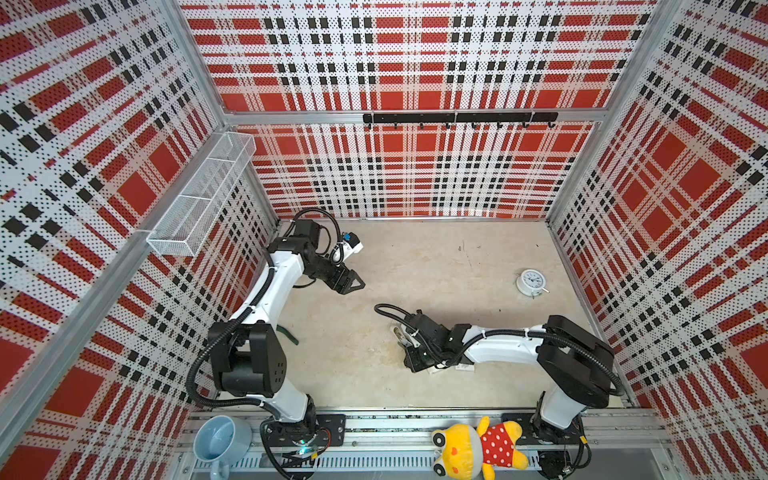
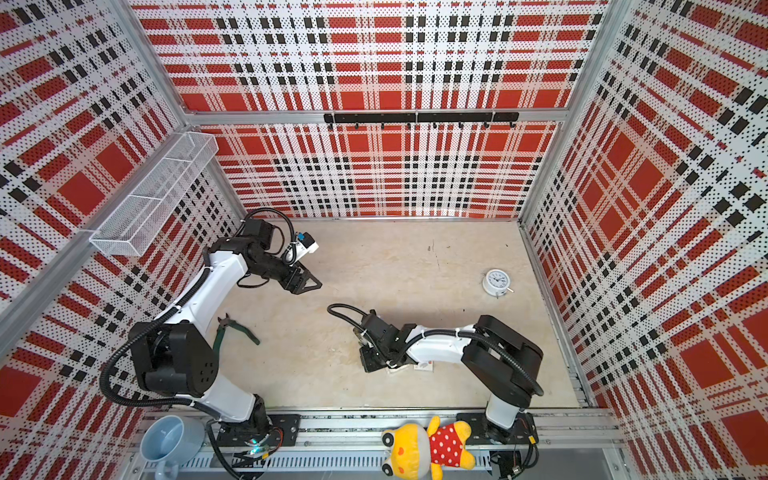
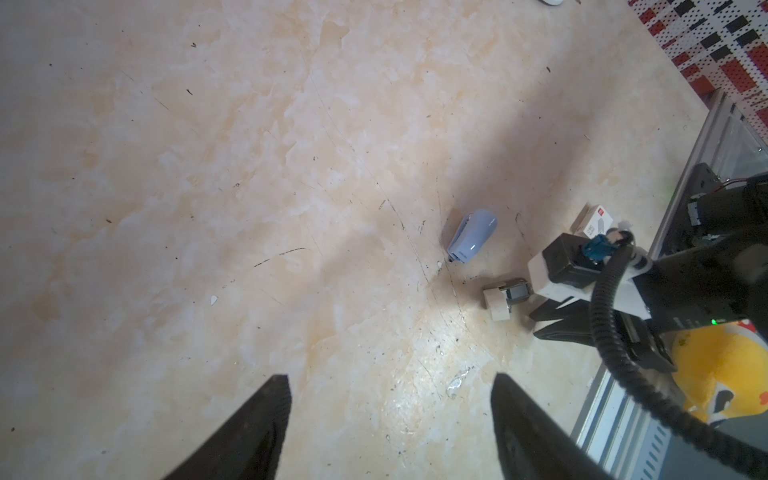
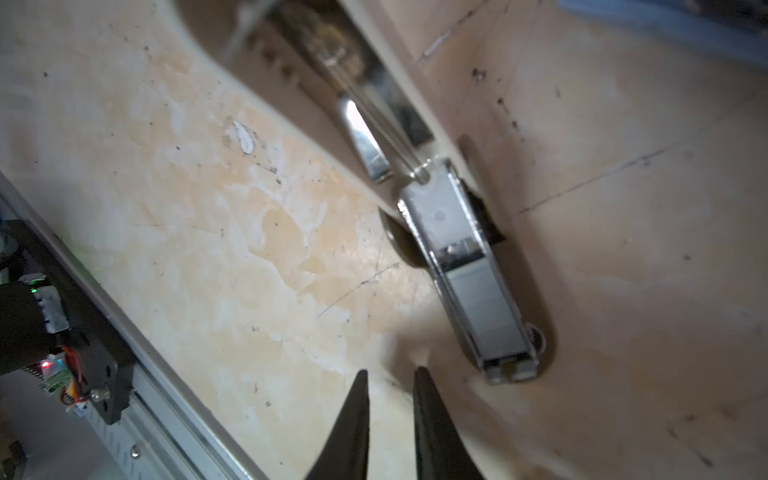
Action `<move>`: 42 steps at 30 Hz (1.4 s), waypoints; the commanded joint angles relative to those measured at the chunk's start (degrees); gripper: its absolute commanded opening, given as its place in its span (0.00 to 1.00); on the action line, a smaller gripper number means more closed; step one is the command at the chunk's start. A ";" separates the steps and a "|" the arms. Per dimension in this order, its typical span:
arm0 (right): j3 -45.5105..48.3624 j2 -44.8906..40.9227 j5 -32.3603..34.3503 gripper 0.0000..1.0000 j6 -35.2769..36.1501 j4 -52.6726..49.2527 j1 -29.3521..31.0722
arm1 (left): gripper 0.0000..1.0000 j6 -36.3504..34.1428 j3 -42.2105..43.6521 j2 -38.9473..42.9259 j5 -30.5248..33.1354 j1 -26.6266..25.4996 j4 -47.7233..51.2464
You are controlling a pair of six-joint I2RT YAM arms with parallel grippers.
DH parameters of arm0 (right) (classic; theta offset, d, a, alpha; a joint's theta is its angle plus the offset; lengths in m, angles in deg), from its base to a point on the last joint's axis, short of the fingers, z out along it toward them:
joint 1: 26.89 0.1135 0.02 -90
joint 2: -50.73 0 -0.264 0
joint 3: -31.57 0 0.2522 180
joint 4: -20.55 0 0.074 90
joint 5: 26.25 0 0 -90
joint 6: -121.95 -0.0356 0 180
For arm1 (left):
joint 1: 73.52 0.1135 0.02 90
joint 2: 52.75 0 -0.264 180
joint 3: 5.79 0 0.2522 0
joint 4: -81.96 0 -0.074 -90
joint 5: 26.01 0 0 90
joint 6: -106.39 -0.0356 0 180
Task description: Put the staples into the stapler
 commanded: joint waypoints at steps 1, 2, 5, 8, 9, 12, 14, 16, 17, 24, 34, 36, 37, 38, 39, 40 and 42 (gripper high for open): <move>-0.08 0.00 1.03 0.21 -0.99 1.83 -0.83 | 0.78 -1.15 0.36 -0.26 -0.75 -0.33 -0.06; 0.09 -0.08 1.42 0.21 -0.97 1.60 -1.08 | 0.78 -1.11 0.37 -0.26 -0.73 -0.37 -0.05; 0.57 -0.37 2.57 0.21 -0.85 0.61 -2.08 | 0.78 -1.24 0.72 -0.25 -0.74 -0.79 -0.02; 1.27 -0.78 3.41 0.21 -0.53 0.23 -3.05 | 0.78 -1.41 1.16 -0.26 -0.45 -1.42 -0.06; 1.49 -0.77 3.36 0.21 -0.40 0.07 -3.59 | 0.78 -1.50 1.25 -0.21 -0.21 -1.57 -0.05; 1.99 -1.09 3.69 0.21 0.08 0.80 -4.11 | 0.78 -1.58 1.47 -0.15 0.15 -2.28 -0.03; 1.99 -1.03 3.27 0.21 0.52 0.83 -4.52 | 0.78 -1.59 1.51 -0.06 0.40 -2.58 0.00; 1.80 -0.99 3.64 0.21 0.79 0.57 -4.68 | 0.78 -1.90 1.81 0.21 1.11 -3.09 -0.06; 1.65 -0.90 4.02 0.21 0.90 0.17 -4.80 | 0.78 -2.07 2.03 0.48 1.60 -3.33 -0.06; 1.49 -0.11 4.61 0.21 1.41 0.33 -6.03 | 0.77 -3.71 5.81 2.70 3.68 -4.53 0.01; 4.89 -9.59 2.82 0.22 -1.65 -2.63 -7.01 | 0.77 -10.05 15.31 5.76 -0.42 -8.23 3.82; 5.57 -11.40 2.62 0.22 -3.36 -4.17 -8.00 | 0.77 -10.56 16.22 5.54 1.82 -10.99 3.05; 6.21 -12.15 1.79 0.22 -3.91 -3.62 -8.40 | 0.77 -10.94 16.45 5.37 2.21 -12.09 2.87; 6.77 -12.85 1.21 0.22 -4.58 -2.99 -8.84 | 0.77 -11.74 16.54 5.09 2.46 -13.00 2.88; 7.19 -13.41 0.93 0.23 -5.35 -2.54 -9.41 | 0.77 -12.74 16.26 4.82 3.44 -13.95 3.33; 7.47 -13.83 0.42 0.23 -6.02 -2.24 -10.05 | 0.76 -14.91 15.42 4.29 5.16 -16.10 4.82; 8.14 -14.38 -0.12 0.23 -6.83 -1.68 -11.13 | 0.76 -19.41 13.57 3.48 7.74 -18.86 7.42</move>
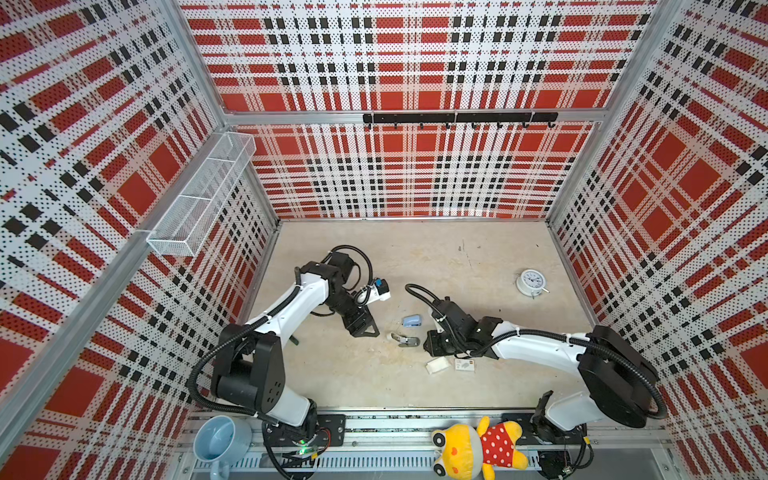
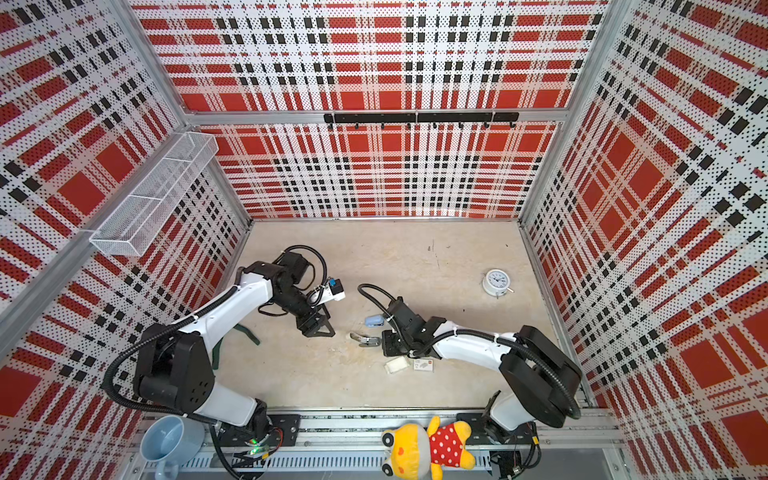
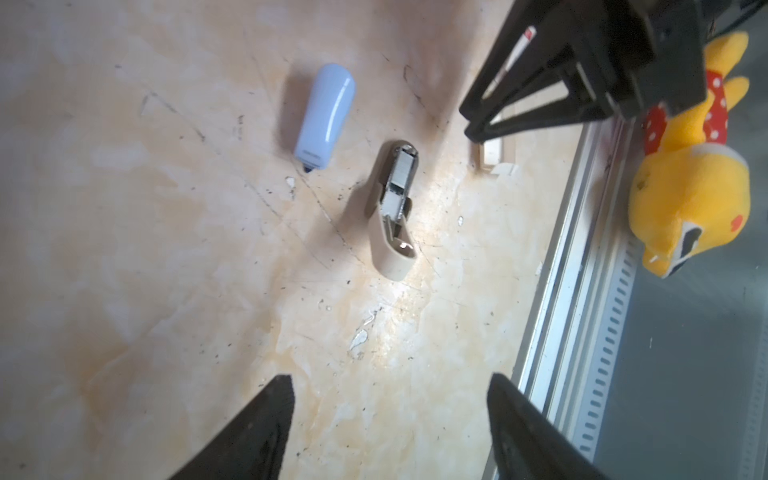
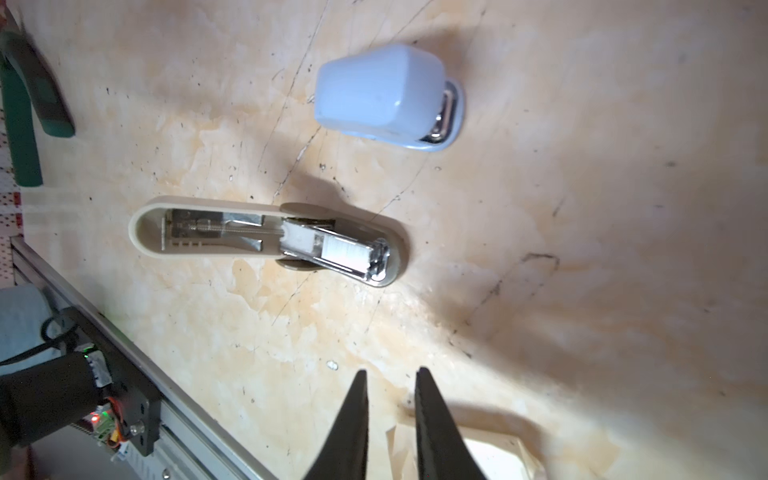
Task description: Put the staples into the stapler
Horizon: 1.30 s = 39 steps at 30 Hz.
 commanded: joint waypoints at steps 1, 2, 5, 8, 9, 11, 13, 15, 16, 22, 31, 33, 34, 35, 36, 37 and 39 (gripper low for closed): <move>1.72 -1.25 -1.66 0.23 -2.99 1.88 -1.58 | 0.76 -8.33 -2.83 -0.94 4.07 -3.41 4.33; 2.25 -1.43 -2.40 0.23 -3.37 2.97 -2.08 | 0.77 -9.30 -3.14 -1.36 4.53 -3.83 4.33; 3.76 -0.52 -5.61 0.23 -4.21 7.33 -3.42 | 0.77 -12.83 -3.49 -3.16 5.69 -4.59 4.61; 4.15 0.84 -6.99 0.23 -5.01 9.80 -3.97 | 0.77 -15.04 -3.00 -5.01 6.39 -5.20 4.04; 3.97 1.28 -7.24 0.23 -5.14 10.05 -4.12 | 0.77 -14.82 -2.83 -5.66 6.89 -5.29 3.08; 3.37 2.15 -7.53 0.23 -5.15 9.76 -4.25 | 0.76 -14.85 -2.54 -6.53 7.57 -5.34 1.58; 2.83 3.23 -8.53 0.22 -5.21 10.30 -4.40 | 0.75 -13.90 -2.25 -6.70 7.80 -5.65 -0.24; 2.38 4.44 -9.04 0.22 -5.16 10.69 -4.53 | 0.73 -12.88 -1.78 -6.31 8.14 -6.36 -2.23; 2.24 4.87 -9.06 0.22 -5.16 10.76 -4.60 | 0.73 -12.41 -1.37 -6.00 8.85 -6.84 -3.37; 3.56 6.07 -9.39 0.20 -6.45 14.08 -5.73 | 0.71 -11.43 2.27 -3.77 11.87 -9.70 -9.40; 4.19 5.95 -9.63 0.19 -6.71 16.21 -6.60 | 0.66 -9.03 2.45 -3.81 10.80 -10.80 -11.96; 4.50 6.38 -10.51 0.19 -7.07 17.64 -6.93 | 0.65 -8.93 2.44 -4.32 11.05 -11.38 -12.06; 4.40 6.67 -10.79 0.18 -7.16 18.07 -7.04 | 0.64 -8.87 2.45 -4.63 11.15 -11.71 -12.14; 4.23 6.91 -10.81 0.18 -7.02 18.07 -7.04 | 0.64 -8.86 2.45 -5.00 11.22 -11.99 -12.05; 4.05 7.16 -10.88 0.18 -6.90 17.90 -7.09 | 0.63 -8.84 2.52 -5.22 11.49 -12.20 -12.21; 3.96 7.38 -10.97 0.18 -6.89 17.96 -7.09 | 0.62 -8.89 2.63 -5.44 11.54 -12.40 -12.16; 3.87 7.74 -11.19 0.18 -6.94 18.25 -7.20 | 0.57 -8.45 2.63 -5.72 11.59 -12.87 -12.26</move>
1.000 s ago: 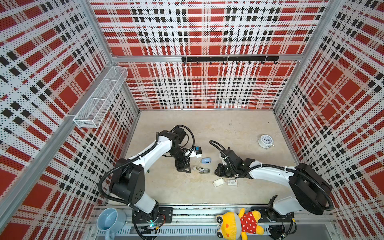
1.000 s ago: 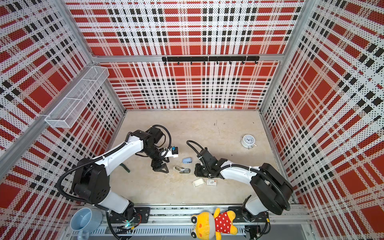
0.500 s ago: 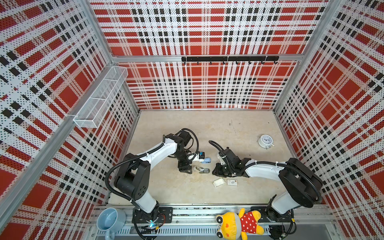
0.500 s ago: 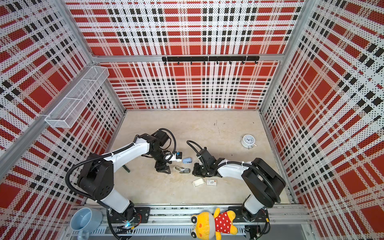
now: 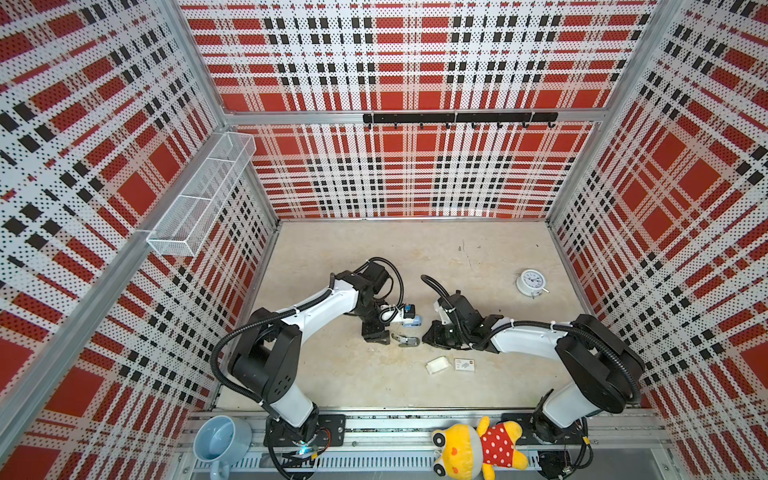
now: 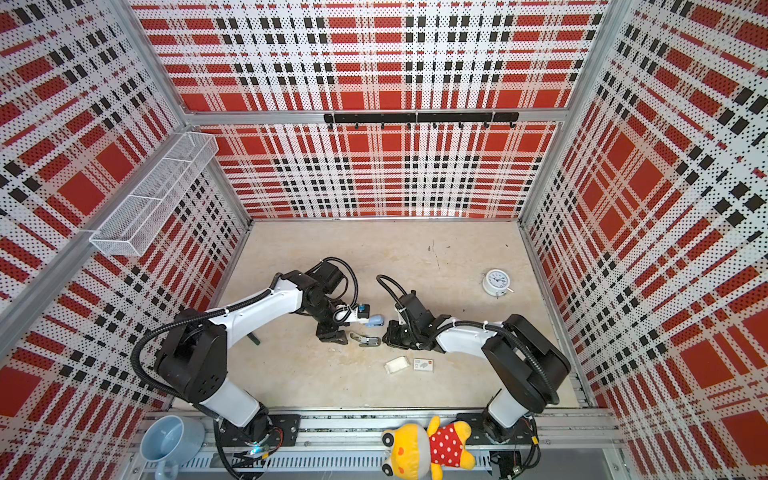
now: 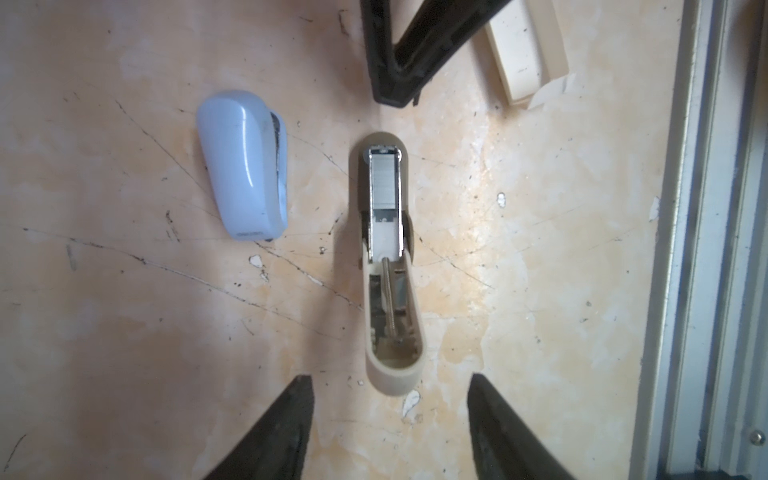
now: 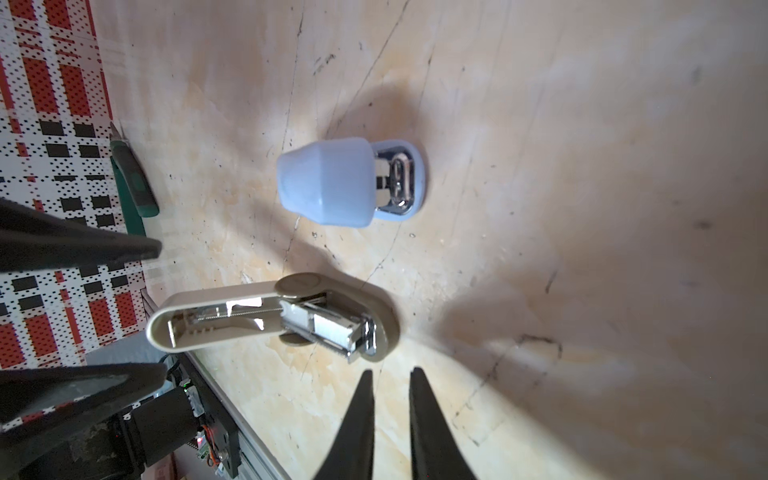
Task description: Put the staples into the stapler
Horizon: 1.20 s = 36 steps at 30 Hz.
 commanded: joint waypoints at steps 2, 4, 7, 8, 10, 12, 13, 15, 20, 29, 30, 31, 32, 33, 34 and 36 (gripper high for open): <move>0.07 1.31 -0.85 0.18 -0.43 2.93 -0.29 | 0.51 0.37 0.45 -0.85 0.32 -1.21 -0.81; 0.26 1.35 -0.80 0.18 -0.44 2.91 -0.32 | 0.47 0.61 0.50 -1.27 0.62 -1.68 -0.89; 0.18 1.22 -0.87 0.18 -0.32 2.84 -0.31 | 0.46 0.63 0.84 -1.57 1.21 -2.06 -1.08; 0.01 1.28 -0.85 0.18 -0.19 2.42 -0.39 | 0.48 0.65 0.96 -1.62 1.18 -2.19 -1.17; -0.21 1.30 -0.86 0.18 0.00 2.03 -0.40 | 0.51 0.92 1.22 -1.56 1.59 -2.23 -1.69; -0.15 1.36 -0.85 0.18 -0.03 2.10 -0.40 | 0.50 1.10 1.39 -1.49 2.00 -2.22 -2.12; -0.21 1.49 -0.80 0.18 0.01 2.03 -0.41 | 0.50 1.09 1.50 -1.51 2.09 -2.26 -2.35; -0.17 1.69 -0.85 0.18 -0.05 1.94 -0.54 | 0.49 1.23 1.58 -1.36 2.02 -2.39 -2.48; -0.39 2.40 -0.86 0.18 0.17 2.03 -0.53 | 0.48 1.11 2.02 -1.32 2.19 -2.67 -3.26; -1.24 3.63 -1.47 0.17 0.47 2.03 -0.49 | 0.32 1.52 2.29 -1.16 2.33 -3.15 -3.18; -1.25 3.70 -1.47 0.17 0.60 2.03 -0.48 | 0.32 1.56 2.41 -1.03 2.36 -3.19 -3.19; -1.37 3.69 -1.42 0.17 0.69 1.90 -0.49 | 0.31 1.52 2.55 -0.88 2.40 -3.34 -3.28; -1.46 3.66 -1.30 0.17 0.78 1.69 -0.49 | 0.29 1.54 2.55 -0.88 2.40 -3.39 -3.26; -1.61 3.74 -1.29 0.17 0.94 1.46 -0.50 | 0.29 1.66 2.55 -0.88 2.45 -3.45 -3.30; -1.80 3.88 -1.21 0.17 1.02 1.32 -0.49 | 0.28 1.83 2.48 -0.91 2.53 -3.57 -3.40; -1.92 3.98 -1.16 0.17 1.18 1.24 -0.49 | 0.27 1.99 2.38 -0.96 2.47 -3.64 -3.39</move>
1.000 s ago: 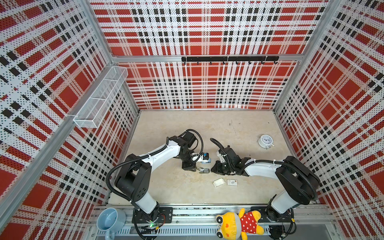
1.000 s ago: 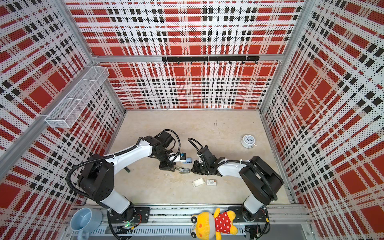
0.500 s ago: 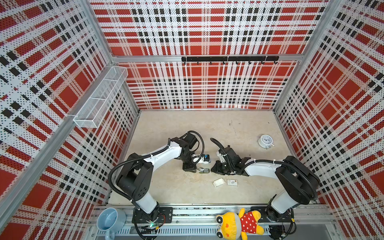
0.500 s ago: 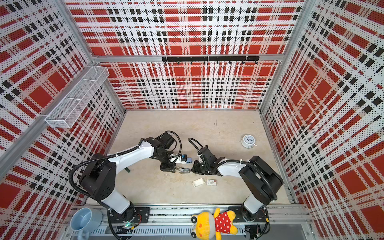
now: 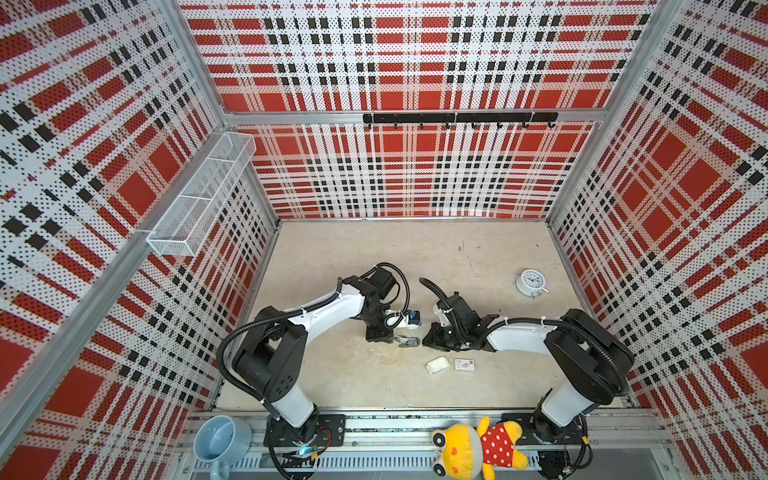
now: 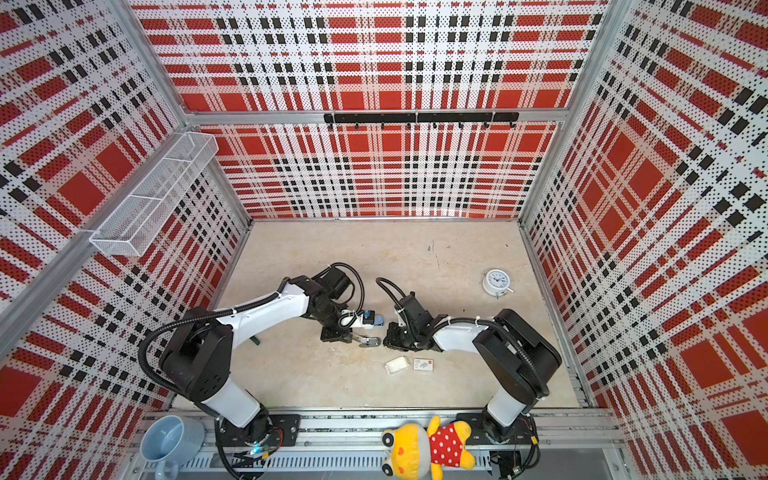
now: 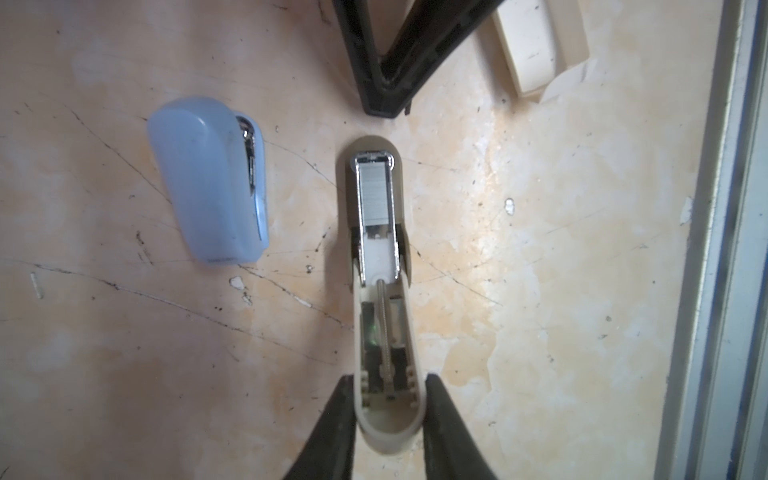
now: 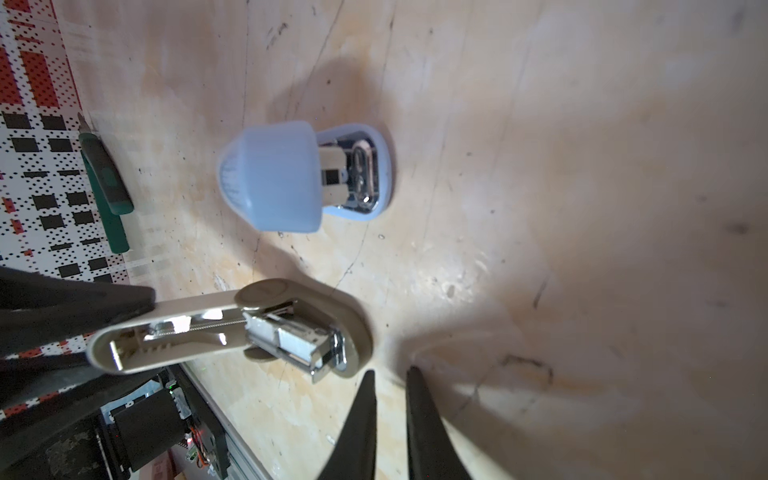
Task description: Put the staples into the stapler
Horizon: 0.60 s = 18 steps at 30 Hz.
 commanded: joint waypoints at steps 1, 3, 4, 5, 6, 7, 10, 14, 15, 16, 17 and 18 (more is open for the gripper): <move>-1.52 0.89 0.08 0.17 0.81 0.72 -0.14 | 0.27 -0.08 0.52 0.06 -0.40 -0.82 -0.28; -1.95 1.13 0.18 0.17 1.04 0.40 -0.17 | 0.26 0.08 0.35 -0.03 -0.44 -0.95 -0.36; -2.01 1.23 0.15 0.16 1.13 0.35 -0.19 | 0.26 0.35 0.28 -0.10 -0.38 -1.03 -0.50; -2.12 1.30 -0.01 0.16 1.07 0.43 -0.15 | 0.25 0.50 0.25 -0.11 -0.38 -1.18 -0.58; -2.10 1.32 -0.10 0.16 1.04 0.45 -0.22 | 0.25 0.67 0.12 -0.01 -0.28 -1.17 -0.59; -2.25 1.29 -0.16 0.16 1.05 0.51 -0.19 | 0.26 0.90 0.03 -0.01 -0.35 -1.27 -0.62; -2.16 1.24 -0.35 0.16 1.04 0.67 -0.14 | 0.26 1.50 -0.01 0.15 -0.39 -1.51 -0.68; -2.09 1.93 -1.02 0.16 1.03 1.04 -0.17 | 0.25 2.43 -0.28 0.28 -0.04 -2.10 -0.86; -2.10 2.07 -1.10 0.16 0.98 1.10 -0.14 | 0.25 2.68 -0.45 0.24 0.00 -2.18 -0.97; -2.10 2.27 -1.27 0.16 0.87 1.44 -0.14 | 0.24 3.03 -0.60 0.13 0.07 -2.34 -0.96; -2.07 2.42 -1.43 0.16 0.87 1.68 -0.17 | 0.24 3.33 -0.78 0.07 0.02 -2.43 -0.97; -2.04 2.55 -1.52 0.15 0.75 1.85 -0.14 | 0.24 3.55 -0.87 -0.01 0.05 -2.54 -0.98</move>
